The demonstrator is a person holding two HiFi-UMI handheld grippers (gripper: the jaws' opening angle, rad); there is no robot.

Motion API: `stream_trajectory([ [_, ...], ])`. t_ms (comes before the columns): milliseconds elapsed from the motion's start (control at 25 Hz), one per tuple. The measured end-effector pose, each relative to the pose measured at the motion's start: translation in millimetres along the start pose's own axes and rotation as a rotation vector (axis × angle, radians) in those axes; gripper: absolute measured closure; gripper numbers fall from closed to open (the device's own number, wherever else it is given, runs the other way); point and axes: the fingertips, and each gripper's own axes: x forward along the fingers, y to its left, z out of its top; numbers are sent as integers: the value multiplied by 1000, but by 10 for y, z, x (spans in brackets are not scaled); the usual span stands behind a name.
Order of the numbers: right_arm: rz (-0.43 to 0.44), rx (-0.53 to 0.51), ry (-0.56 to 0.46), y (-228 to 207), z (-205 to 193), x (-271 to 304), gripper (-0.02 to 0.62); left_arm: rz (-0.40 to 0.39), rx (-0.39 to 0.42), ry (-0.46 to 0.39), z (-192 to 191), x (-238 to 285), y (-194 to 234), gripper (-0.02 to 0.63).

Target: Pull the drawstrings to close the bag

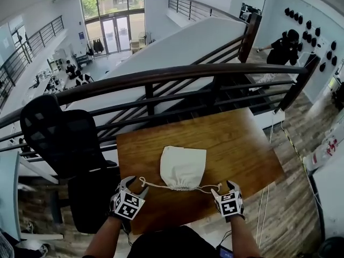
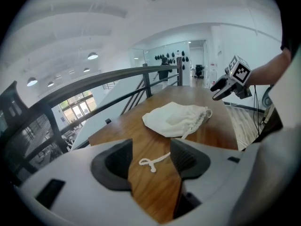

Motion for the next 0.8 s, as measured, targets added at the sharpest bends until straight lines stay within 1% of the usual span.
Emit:
stream_trajectory([
  [40, -14, -3, -35, -28, 89, -62, 301, -4, -11, -10, 41, -23, -10, 371],
  [80, -33, -7, -74, -74, 191, -135, 347, -5, -21, -26, 98, -51, -9, 423],
  [120, -53, -8, -114, -127, 301, -212, 381, 0, -30, -49, 175, -85, 12, 446],
  [160, -67, 2, -156, -174, 415, -293, 399, 9, -34, -76, 265, -125, 53, 465],
  [240, -89, 50, -254, -240, 638, -484, 433, 32, -48, -140, 461, -235, 164, 489],
  [280, -104, 76, -311, -266, 738, -596, 461, 44, -66, -178, 561, -308, 224, 508],
  [320, -121, 95, -367, -295, 820, -713, 506, 59, -91, -226, 660, -395, 285, 524],
  [400, -153, 118, -456, -358, 910, -939, 559, 90, -150, -330, 828, -600, 384, 574],
  [440, -163, 125, -487, -391, 923, -1035, 577, 103, -172, -370, 885, -695, 414, 582],
  [560, -167, 170, -553, -469, 943, -1238, 590, 119, -201, -437, 971, -882, 468, 591],
  [720, -120, 274, -640, -443, 1049, -1424, 597, 93, -271, -521, 1099, -1026, 479, 591],
  [800, -98, 295, -676, -399, 1137, -1490, 598, 81, -299, -567, 1178, -1094, 473, 589],
])
